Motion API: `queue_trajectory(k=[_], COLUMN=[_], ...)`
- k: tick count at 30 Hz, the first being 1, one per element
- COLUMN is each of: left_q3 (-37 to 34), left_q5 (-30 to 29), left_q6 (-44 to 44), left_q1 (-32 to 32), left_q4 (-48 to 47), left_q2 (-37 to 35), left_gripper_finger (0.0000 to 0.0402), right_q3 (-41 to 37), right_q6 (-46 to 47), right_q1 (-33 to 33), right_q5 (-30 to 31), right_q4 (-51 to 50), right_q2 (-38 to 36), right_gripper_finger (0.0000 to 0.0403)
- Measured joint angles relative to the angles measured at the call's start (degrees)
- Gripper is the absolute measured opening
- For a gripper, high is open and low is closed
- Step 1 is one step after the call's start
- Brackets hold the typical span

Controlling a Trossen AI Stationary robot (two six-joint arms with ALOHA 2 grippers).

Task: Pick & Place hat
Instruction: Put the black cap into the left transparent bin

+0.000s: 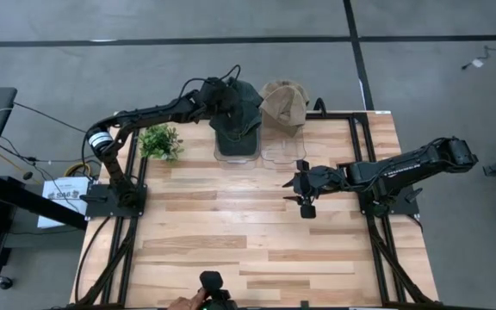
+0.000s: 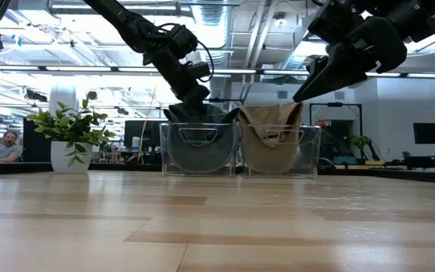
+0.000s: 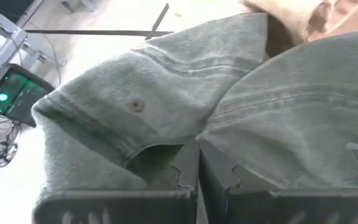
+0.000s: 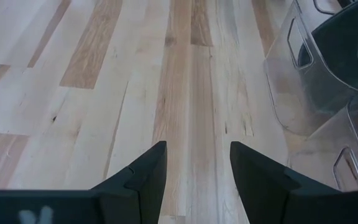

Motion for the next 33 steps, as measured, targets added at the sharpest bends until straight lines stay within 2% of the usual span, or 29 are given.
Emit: queue_trajectory(k=[6,13,17,20,27,30,33], left_q3=[0.0,0.0,0.0,0.0,0.0,0.0,0.1], left_q5=[2.3,3.4,3.0,0.9,-10.2,-11.7,-10.4], left_q6=[0.0,-2.0,-6.8,-10.1,-18.0,-23.8,-31.9], left_q1=[0.0,-0.8,-1.5,-2.8,-9.5,-11.8,-11.8], left_q4=[0.0,-2.0,-5.5,-8.8,-15.2,-19.2,-25.5], left_q2=[0.0,0.0,0.0,-0.4,-5.8,-10.7,-15.7], left_gripper_finger=[0.0021,0.0073,0.0096,0.0106,0.0108,0.0108,0.0108], right_q3=[0.0,0.0,0.0,0.0,0.0,0.0,0.0], right_q6=[0.0,0.0,0.4,0.6,1.1,1.1,1.5], right_q1=[0.0,0.0,0.0,0.0,0.0,0.0,0.0], right_q5=[-0.9,-0.9,-1.0,-1.0,-1.0,-1.0,-1.0], right_q4=[-0.4,-1.1,-1.7,-2.3,-2.9,-2.8,-2.8], right_q2=[0.0,0.0,0.0,0.0,0.0,0.0,0.0], right_gripper_finger=[0.0168,0.0166,0.0167,0.0168,0.0166,0.0167,0.0168])
